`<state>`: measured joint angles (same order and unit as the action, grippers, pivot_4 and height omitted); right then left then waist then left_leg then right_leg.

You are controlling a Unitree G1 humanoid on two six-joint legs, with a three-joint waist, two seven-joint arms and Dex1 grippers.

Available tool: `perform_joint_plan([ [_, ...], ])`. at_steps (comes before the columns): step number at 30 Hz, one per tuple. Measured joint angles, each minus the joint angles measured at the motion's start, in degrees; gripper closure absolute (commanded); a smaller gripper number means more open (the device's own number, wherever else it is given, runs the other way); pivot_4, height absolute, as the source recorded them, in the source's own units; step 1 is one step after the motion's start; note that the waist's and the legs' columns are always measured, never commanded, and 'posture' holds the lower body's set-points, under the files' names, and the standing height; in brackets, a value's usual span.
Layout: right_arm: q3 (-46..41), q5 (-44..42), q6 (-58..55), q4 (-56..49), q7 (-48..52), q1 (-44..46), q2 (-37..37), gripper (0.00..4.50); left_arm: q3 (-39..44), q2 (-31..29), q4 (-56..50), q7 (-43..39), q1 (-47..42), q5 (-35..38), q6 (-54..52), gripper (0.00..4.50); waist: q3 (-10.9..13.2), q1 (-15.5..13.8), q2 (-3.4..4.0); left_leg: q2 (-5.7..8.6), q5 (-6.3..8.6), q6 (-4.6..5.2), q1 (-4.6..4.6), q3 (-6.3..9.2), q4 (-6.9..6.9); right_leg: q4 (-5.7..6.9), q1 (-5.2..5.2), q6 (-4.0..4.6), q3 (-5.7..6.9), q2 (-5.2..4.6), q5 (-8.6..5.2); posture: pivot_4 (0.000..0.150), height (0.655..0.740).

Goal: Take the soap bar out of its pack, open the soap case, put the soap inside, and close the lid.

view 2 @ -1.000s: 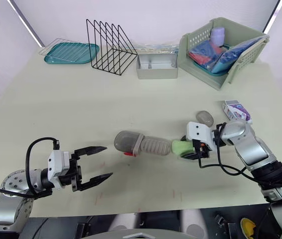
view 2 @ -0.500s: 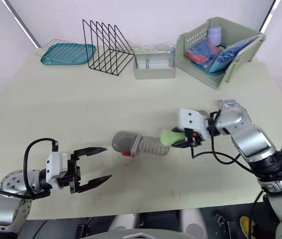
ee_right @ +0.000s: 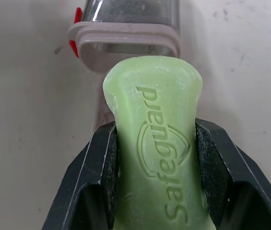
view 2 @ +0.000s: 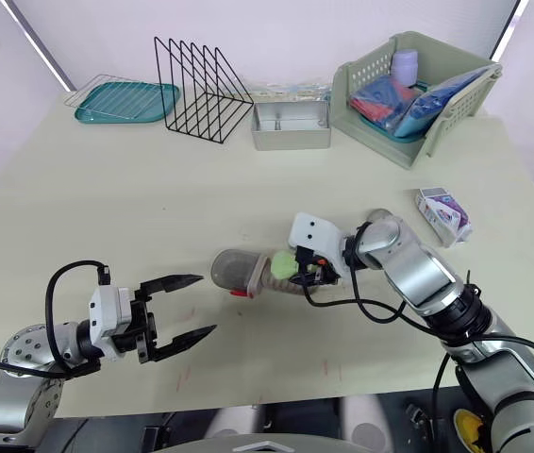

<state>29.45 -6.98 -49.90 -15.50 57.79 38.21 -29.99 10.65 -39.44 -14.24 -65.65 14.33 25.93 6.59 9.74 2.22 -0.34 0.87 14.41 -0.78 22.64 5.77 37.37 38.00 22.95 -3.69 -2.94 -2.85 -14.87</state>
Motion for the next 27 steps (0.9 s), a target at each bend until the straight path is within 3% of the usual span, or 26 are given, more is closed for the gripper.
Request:
perform_joint_plan([
  [4,0.52,-0.23,-0.92,-0.14,-0.63,0.39,0.00,2.85,0.00,0.00,-0.01,0.46,-0.01,-0.05,-0.01,0.00,0.00,0.03,0.00,0.00,0.00,0.00,0.00,0.01,0.00,0.00,0.00,0.00,0.01,0.00,0.00,0.150,0.7400],
  [6,0.77,-0.45,-1.26,-0.26,-0.63,0.96,-0.01,1.77,-0.01,0.00,-0.01,0.66,-0.09,-0.22,-0.01,0.00,0.00,0.06,0.00,0.00,0.00,0.00,0.00,0.01,-0.01,0.00,0.00,0.00,0.01,0.01,0.00,0.150,0.7400],
  [7,0.78,-0.86,-1.44,-0.42,-0.61,1.32,0.00,0.77,-0.03,0.00,0.00,0.86,-0.18,-0.47,-0.01,0.00,0.00,0.06,0.00,0.00,0.00,0.00,0.00,0.01,-0.01,-0.01,0.00,0.00,0.01,0.01,0.00,0.150,0.7400],
  [8,0.78,-0.93,-1.45,-0.44,-0.61,1.38,0.00,0.69,-0.04,0.00,0.00,0.89,-0.19,-0.52,0.00,0.00,0.00,0.06,0.00,0.00,0.00,0.00,0.00,0.01,-0.01,-0.01,0.00,0.00,0.01,0.01,0.00,0.150,0.7400],
  [10,0.80,-1.25,-1.47,-0.47,-0.57,1.44,-0.07,0.04,-0.14,0.02,-0.01,1.00,-0.26,-1.00,0.00,0.00,0.00,0.05,0.00,0.00,0.00,0.00,0.00,0.01,-0.01,-0.01,0.00,0.00,0.01,0.01,0.00,0.150,0.7400],
  [16,0.09,-2.84,-1.05,-1.53,0.42,1.33,-2.25,0.04,-0.77,0.06,-0.01,1.06,-0.42,-1.51,0.01,0.00,0.00,0.05,0.00,0.00,0.00,0.00,0.00,0.01,-0.01,-0.02,0.00,0.00,0.01,0.00,0.00,0.150,0.7400],
  [19,-5.38,-5.56,3.44,-1.84,2.40,-1.52,-4.98,0.04,-0.86,0.02,-0.04,1.08,-0.26,-1.69,0.02,0.00,0.00,-0.23,0.00,0.01,0.00,0.00,0.02,0.02,-0.01,-0.05,-0.02,0.00,0.03,-0.03,0.00,0.150,0.7400],
  [25,-23.45,-15.60,31.79,6.32,14.34,-22.68,-5.68,0.04,-1.75,-1.13,0.40,0.46,-1.95,-2.21,-0.06,0.00,-0.02,-1.04,-0.09,0.01,0.00,0.01,-0.01,-0.08,-0.04,-0.06,-0.04,-0.01,0.00,0.00,0.00,0.150,0.7400],
  [27,-26.13,-17.32,38.77,9.53,17.93,-25.88,-5.26,0.04,-1.96,-1.60,0.66,0.20,-3.17,-2.23,-0.07,0.00,-0.01,-0.87,-0.07,0.01,0.00,0.01,-0.08,-0.18,-0.03,-0.04,-0.04,-0.01,-0.08,0.07,0.00,0.150,0.7400],
])
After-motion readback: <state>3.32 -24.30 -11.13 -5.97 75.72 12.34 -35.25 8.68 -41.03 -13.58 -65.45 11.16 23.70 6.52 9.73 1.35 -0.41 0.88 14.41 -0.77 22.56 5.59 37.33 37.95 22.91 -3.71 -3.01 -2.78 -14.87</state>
